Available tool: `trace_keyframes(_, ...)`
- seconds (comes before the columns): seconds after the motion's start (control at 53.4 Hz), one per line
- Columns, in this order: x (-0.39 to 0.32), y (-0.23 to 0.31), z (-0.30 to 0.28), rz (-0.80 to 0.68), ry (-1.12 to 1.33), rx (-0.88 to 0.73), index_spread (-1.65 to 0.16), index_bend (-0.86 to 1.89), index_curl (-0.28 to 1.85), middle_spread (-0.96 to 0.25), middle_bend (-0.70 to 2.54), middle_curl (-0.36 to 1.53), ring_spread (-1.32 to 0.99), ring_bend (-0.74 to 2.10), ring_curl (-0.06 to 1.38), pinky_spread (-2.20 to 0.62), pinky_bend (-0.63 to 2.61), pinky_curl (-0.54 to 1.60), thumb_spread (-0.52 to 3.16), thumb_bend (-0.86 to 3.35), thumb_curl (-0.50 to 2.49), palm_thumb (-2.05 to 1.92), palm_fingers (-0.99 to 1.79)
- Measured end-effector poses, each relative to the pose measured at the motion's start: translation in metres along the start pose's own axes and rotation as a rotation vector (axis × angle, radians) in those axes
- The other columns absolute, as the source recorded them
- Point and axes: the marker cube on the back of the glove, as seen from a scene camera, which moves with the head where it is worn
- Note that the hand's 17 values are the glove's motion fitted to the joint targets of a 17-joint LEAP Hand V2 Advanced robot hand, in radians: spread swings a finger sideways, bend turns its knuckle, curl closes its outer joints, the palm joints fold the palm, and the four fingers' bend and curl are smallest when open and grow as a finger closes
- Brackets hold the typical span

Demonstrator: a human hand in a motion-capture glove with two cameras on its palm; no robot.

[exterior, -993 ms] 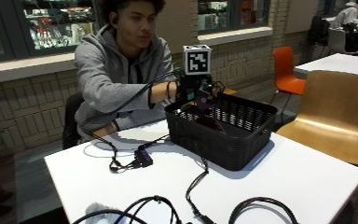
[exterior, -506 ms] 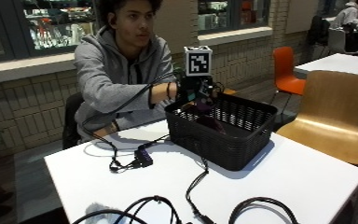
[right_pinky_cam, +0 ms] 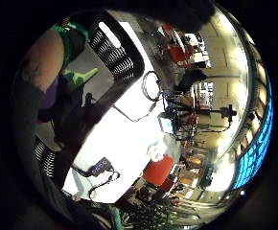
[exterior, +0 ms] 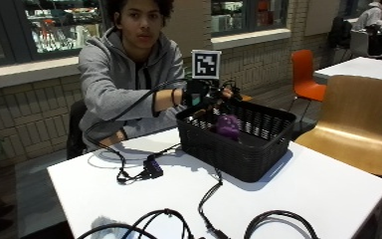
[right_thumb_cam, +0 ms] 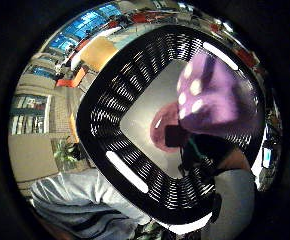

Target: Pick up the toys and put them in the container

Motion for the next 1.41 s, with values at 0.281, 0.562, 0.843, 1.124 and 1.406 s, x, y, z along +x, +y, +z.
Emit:
trace_keyframes(0.281, 0.075, 0.052, 0.020, 0.216, 0.053, -0.065, -0.21, 0.04, 0.30, -0.02, 0.19, 0.57, -0.12, 0.36, 0.36, -0.05, 1.04, 0.42, 1.32, -0.03, 0.37, 0.44, -0.19)
trace_keyframes(0.562, 0.205, 0.150, 0.084, 0.632, -0.209, -0.180, -0.23, 0.11, 0.25, -0.01, 0.21, 0.55, -0.12, 0.37, 0.37, -0.04, 0.98, 0.38, 1.36, -0.01, 0.34, 0.39, -0.06)
trace_keyframes(0.843, 0.300, 0.229, 0.152, 1.077, -0.432, -0.252, -0.24, 0.11, 0.23, 0.01, 0.18, 0.52, -0.11, 0.40, 0.38, -0.03, 1.03, 0.38, 1.34, -0.02, 0.32, 0.34, -0.06)
trace_keyframes(1.124, 0.316, 0.243, 0.238, 1.106, -0.595, -0.488, -0.29, 0.16, 0.24, 0.06, 0.00, 0.33, -0.04, 0.14, 0.31, 0.02, 1.13, 0.40, 1.17, -0.04, 0.31, 0.17, -0.36)
trace_keyframes(1.406, 0.312, 0.243, 0.252, 1.178, -0.525, -0.184, -0.31, 0.58, 0.40, 0.07, 0.05, 0.14, 0.00, 0.37, 0.32, -0.08, 1.16, 0.37, 1.42, 0.20, 0.38, 0.51, 0.25)
